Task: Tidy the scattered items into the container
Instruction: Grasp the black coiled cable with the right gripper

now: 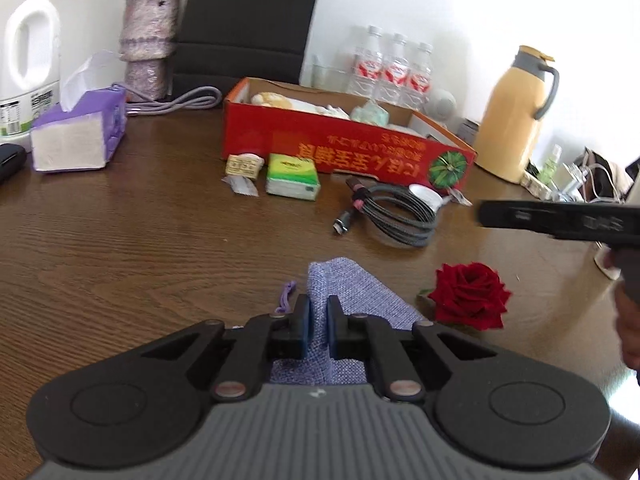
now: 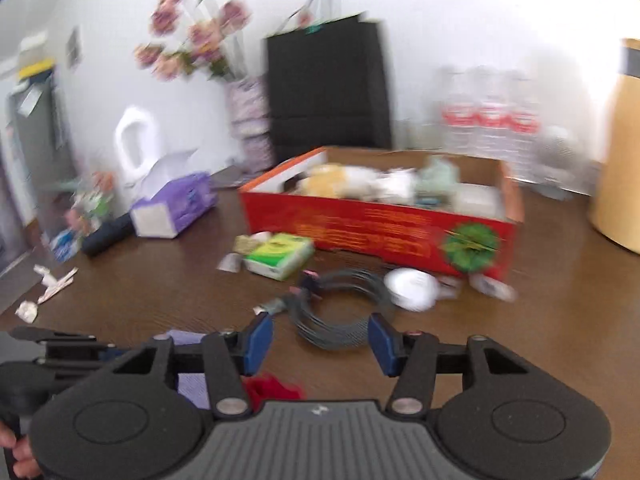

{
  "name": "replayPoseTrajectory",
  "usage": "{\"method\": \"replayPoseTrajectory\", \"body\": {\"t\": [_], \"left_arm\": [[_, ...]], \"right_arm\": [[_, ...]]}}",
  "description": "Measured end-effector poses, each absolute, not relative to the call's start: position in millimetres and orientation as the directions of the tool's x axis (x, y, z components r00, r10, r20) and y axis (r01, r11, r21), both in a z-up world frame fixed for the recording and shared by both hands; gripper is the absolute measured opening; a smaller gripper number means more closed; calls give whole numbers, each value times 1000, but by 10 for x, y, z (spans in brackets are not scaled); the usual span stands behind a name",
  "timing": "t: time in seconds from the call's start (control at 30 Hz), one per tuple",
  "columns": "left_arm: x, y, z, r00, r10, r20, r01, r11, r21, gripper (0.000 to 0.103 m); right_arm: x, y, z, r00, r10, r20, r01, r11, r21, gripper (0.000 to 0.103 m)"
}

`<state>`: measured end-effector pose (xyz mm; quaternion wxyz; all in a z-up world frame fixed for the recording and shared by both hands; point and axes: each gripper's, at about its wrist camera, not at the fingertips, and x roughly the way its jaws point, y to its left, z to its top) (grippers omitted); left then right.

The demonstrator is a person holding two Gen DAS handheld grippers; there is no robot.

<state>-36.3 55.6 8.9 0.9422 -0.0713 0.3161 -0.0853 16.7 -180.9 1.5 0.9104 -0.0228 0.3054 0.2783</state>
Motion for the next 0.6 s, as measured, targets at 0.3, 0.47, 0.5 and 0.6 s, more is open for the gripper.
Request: {"method": "replayPoseTrajectory", "body": {"t": [0.3,0.47,0.5,0.6], "left_arm": [[-424,774,338,847,-149,-511,69,983,-171,6],[-459,755,537,872,-221,-437,144,968,-204,6],[-469,725,585,878,-238,-415,164,965,-207,6],[-400,591,793,887,-293,-356,236,952,-194,6]], "right_arm": [[764,-1095,-205,549,372,-748,-543,839,20,14],[368,-1275,64,673,342,-656,-490,870,-49,11],[260,-1362,145,699,338,-630,-474,879,-54,11],[59,-1669,427,753,334,-567,-423,906,-27,11]]}}
